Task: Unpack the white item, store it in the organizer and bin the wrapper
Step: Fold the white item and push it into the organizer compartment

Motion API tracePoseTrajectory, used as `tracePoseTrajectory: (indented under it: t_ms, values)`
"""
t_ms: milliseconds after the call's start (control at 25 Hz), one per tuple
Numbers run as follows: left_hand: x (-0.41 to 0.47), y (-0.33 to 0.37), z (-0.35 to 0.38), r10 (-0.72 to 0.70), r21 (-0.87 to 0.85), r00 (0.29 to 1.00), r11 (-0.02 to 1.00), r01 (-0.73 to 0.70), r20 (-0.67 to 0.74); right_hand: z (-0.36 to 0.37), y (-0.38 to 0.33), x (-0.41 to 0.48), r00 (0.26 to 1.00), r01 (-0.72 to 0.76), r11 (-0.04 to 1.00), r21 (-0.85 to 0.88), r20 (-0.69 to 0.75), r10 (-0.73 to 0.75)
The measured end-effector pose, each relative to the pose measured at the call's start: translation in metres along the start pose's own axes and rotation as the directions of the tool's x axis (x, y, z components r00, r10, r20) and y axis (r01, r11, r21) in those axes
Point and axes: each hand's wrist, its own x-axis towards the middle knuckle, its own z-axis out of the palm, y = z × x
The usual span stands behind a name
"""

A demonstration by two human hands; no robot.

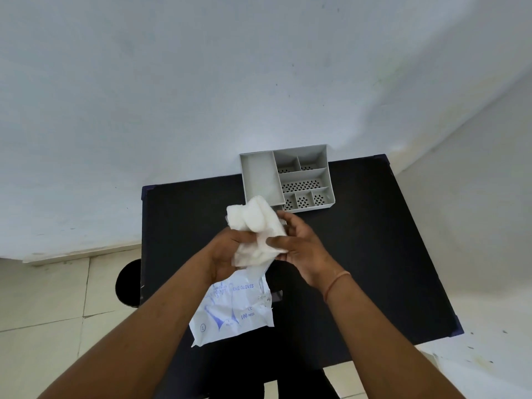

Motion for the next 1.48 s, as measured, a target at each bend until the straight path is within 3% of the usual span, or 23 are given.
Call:
tracePoseTrajectory:
  t_ms: [120, 360, 520, 560, 640, 720, 920, 1040, 1120, 1320, 1480]
  values:
    - [-0.006, -0.005, 0.012, -0.003, 0.084, 0.994, 0.996, 0.012, -0.113, 0.002, 0.000, -0.001, 0.993, -0.036, 0.981, -0.189, -0.121, 0.013]
    - [-0.007, -0.016, 0.014, 0.004, 0.117, 0.970, 0.993, 0.025, -0.243, -0.018, 0.018, 0.003, 0.952, -0.123, 0.986, -0.109, -0.292, 0.087]
    - [0.002, -0.024, 0.024, 0.165, 0.324, 0.875, 0.946, -0.011, -0.455, -0.020, 0.022, 0.009, 0.940, -0.155, 0.975, -0.159, -0.326, 0.096]
    - [0.005, -0.023, 0.026, 0.251, 0.448, 0.846, 0.894, -0.016, -0.471, -0.020, 0.021, 0.012, 0.941, -0.151, 0.976, -0.159, -0.326, 0.092]
    - [0.010, -0.020, 0.032, 0.428, 0.723, 0.799, 0.691, 0.012, -0.422, -0.022, 0.019, 0.018, 0.932, -0.140, 0.972, -0.191, -0.356, 0.064]
    - [0.014, -0.017, 0.039, 0.493, 0.852, 0.792, 0.520, 0.064, -0.361, -0.026, 0.018, 0.024, 0.917, -0.140, 0.939, -0.314, -0.399, 0.003]
    - [0.024, -0.018, 0.047, 0.421, 0.896, 0.830, 0.400, 0.192, -0.365, -0.027, 0.020, 0.032, 0.935, -0.106, 0.759, -0.642, -0.324, -0.144]
    - [0.031, -0.020, 0.052, 0.570, 0.947, 0.771, 0.293, 0.132, -0.284, -0.021, 0.023, 0.040, 0.910, 0.028, 0.515, -0.857, -0.191, -0.368]
    - [0.036, -0.020, 0.056, 0.592, 0.970, 0.778, 0.226, 0.089, -0.209, -0.013, 0.020, 0.045, 0.891, 0.068, 0.384, -0.921, -0.117, -0.438]
    - [0.037, -0.026, 0.050, 0.620, 0.938, 0.745, 0.344, 0.026, -0.248, -0.010, 0.020, 0.060, 0.900, 0.075, 0.302, -0.950, -0.066, -0.431]
    - [0.032, -0.032, 0.044, 0.650, 0.920, 0.713, 0.392, -0.016, -0.265, -0.011, 0.028, 0.061, 0.949, 0.097, 0.229, -0.969, 0.021, -0.313]
